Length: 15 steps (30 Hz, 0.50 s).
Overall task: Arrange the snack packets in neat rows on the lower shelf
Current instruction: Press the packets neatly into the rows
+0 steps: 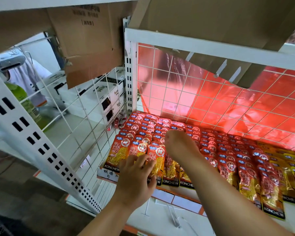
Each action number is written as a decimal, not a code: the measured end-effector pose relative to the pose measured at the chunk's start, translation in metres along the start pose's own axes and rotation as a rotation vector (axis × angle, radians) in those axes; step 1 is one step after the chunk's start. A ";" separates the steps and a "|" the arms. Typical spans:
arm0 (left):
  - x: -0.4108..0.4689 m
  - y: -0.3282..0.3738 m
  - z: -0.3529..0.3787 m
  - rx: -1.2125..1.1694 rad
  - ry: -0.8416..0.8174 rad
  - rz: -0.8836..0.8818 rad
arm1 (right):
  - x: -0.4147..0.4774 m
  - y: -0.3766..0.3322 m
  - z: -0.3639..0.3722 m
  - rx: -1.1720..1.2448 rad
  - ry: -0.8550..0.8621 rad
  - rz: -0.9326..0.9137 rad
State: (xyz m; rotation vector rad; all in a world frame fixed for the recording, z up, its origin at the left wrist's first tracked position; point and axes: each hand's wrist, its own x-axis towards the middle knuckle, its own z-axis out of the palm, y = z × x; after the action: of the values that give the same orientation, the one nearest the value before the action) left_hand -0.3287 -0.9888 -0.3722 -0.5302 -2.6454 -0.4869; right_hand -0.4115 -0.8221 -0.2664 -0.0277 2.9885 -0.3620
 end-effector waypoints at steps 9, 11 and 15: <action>0.015 0.000 0.000 -0.019 -0.057 0.054 | 0.072 -0.003 0.010 -0.243 -0.332 0.081; 0.014 0.000 0.001 -0.024 -0.055 0.058 | 0.073 -0.007 0.012 -0.274 -0.377 0.107; 0.011 0.000 0.004 -0.030 -0.044 0.066 | 0.068 -0.007 0.016 -0.270 -0.324 0.099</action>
State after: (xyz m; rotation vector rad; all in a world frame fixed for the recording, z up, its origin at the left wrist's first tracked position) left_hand -0.3394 -0.9841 -0.3703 -0.6417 -2.6566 -0.5013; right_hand -0.4769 -0.8351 -0.2885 0.0324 2.6814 0.0555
